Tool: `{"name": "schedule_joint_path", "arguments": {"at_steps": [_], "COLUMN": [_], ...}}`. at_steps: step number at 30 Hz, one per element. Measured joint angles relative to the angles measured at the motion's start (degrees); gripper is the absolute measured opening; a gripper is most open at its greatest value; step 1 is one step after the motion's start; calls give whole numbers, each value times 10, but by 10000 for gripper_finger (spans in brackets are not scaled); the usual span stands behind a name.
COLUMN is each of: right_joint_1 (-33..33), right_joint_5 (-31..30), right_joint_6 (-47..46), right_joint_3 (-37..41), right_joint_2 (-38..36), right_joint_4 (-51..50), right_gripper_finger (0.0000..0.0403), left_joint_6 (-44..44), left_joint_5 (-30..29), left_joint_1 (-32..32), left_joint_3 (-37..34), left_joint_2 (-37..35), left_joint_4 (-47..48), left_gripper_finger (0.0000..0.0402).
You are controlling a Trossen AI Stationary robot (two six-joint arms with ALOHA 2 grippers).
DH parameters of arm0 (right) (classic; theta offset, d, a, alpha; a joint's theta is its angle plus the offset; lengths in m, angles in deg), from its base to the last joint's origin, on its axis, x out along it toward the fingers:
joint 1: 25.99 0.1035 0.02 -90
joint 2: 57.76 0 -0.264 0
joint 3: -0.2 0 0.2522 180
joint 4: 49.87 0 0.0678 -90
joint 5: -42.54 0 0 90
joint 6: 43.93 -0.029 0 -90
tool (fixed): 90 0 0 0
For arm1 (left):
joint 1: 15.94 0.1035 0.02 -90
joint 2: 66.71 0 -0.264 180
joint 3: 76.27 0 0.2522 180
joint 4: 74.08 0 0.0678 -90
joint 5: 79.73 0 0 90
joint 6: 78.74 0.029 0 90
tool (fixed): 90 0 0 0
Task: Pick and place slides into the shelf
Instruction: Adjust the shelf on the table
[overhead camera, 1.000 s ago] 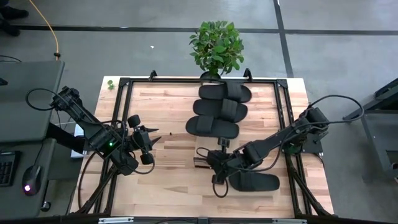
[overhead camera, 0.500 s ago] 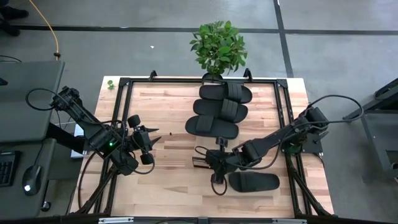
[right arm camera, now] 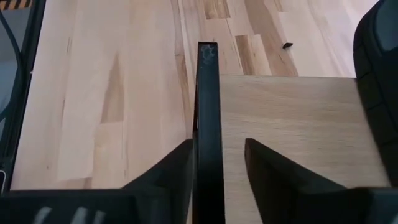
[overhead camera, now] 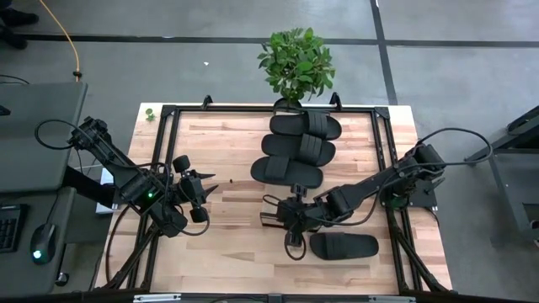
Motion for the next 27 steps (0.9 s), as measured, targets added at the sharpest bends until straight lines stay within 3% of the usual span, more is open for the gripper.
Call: {"name": "schedule_joint_path", "arguments": {"at_steps": [9,17,27], "right_joint_1": [0,-2,-15], "right_joint_5": [24,38,38], "right_joint_6": [7,64,72], "right_joint_3": [0,-1,-1], "right_joint_2": [0,0,0], "right_joint_4": [7,3,1], "right_gripper_finger": [178,153,121], "left_joint_6": [0,0,0], "left_joint_5": [0,0,0], "left_joint_1": [0,0,0], "left_joint_3": [0,0,0], "left_joint_2": [0,0,0], "left_joint_4": [0,0,0], "left_gripper_finger": [134,134,134]}}
